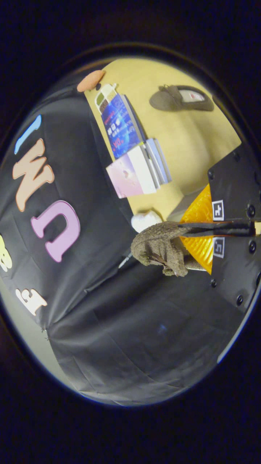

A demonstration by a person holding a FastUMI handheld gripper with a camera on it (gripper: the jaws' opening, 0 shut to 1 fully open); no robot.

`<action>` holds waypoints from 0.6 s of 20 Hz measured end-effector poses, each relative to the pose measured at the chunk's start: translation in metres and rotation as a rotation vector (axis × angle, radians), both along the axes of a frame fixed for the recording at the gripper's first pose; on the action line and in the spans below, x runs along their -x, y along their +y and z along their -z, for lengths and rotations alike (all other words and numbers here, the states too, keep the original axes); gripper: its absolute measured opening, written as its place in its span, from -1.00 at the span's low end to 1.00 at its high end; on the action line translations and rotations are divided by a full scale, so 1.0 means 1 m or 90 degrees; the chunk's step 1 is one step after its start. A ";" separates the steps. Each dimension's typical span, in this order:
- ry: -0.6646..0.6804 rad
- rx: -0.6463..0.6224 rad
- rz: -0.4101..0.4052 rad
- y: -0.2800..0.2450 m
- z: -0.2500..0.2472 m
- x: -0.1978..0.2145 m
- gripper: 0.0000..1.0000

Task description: Open the storage box then place both shoes into the box .Put the left shoe in first, then the right shoe, with the right side of both shoes facing outward in a uniform manner.

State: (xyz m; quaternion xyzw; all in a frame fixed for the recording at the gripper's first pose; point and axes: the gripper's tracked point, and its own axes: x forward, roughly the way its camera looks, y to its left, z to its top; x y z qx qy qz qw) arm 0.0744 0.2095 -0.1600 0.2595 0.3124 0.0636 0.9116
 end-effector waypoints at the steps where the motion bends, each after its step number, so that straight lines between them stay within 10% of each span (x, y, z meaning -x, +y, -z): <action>1: 0.013 0.002 -0.015 0.013 0.010 0.005 -0.94; 12: 0.132 0.033 -0.075 0.078 0.101 0.046 -0.94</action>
